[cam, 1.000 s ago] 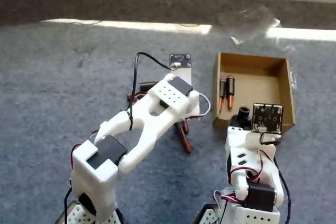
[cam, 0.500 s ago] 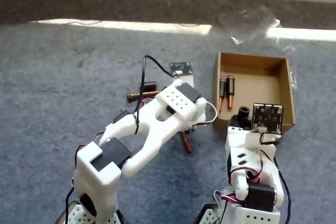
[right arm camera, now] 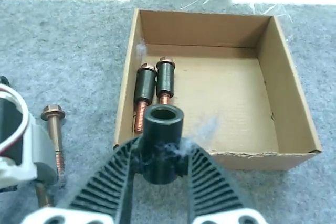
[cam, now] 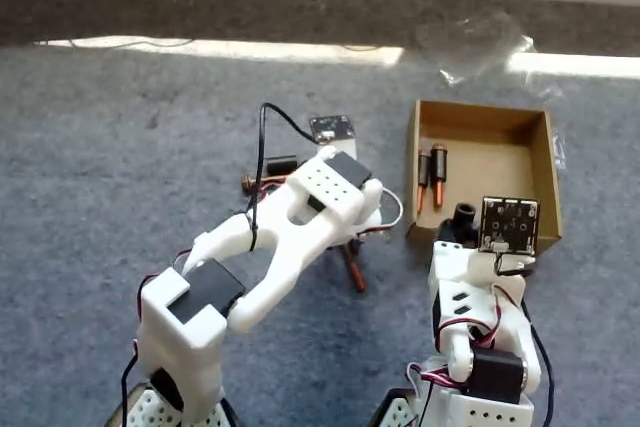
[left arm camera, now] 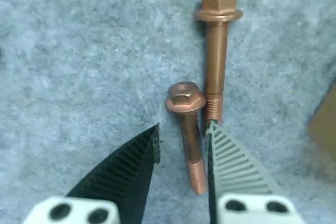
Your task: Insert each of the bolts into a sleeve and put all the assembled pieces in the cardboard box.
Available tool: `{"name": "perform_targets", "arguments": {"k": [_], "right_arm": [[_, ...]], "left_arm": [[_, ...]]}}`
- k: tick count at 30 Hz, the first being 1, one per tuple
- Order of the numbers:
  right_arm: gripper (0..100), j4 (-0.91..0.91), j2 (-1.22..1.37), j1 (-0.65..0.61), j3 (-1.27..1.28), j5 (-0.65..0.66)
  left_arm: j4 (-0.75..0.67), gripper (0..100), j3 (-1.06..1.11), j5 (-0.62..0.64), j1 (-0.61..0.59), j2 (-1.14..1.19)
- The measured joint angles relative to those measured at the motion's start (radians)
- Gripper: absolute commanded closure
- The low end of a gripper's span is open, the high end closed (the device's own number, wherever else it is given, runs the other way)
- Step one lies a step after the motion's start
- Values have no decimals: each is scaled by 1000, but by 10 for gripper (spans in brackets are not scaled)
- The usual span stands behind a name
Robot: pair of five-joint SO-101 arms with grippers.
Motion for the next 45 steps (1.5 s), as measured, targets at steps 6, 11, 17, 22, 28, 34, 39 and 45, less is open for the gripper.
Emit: {"name": "perform_targets", "arguments": {"k": [6,11,17,22,28,34,39,45], "right_arm": [[995,0,0,0,0,0],[995,0,0,0,0,0],[995,0,0,0,0,0],[995,0,0,0,0,0],[995,0,0,0,0,0],[995,0,0,0,0,0],[995,-8,0,0,31,0],[995,-9,-2,0,38,0]], "left_arm": [[-3,854,0,0,-6,0],[-21,854,8,0,-3,0],[-81,873,20,0,-3,52],[-81,926,9,0,-18,72],[-83,924,9,0,-21,75],[-83,924,9,0,-21,75],[-83,924,9,0,-21,75],[-72,923,9,0,-21,75]]}}
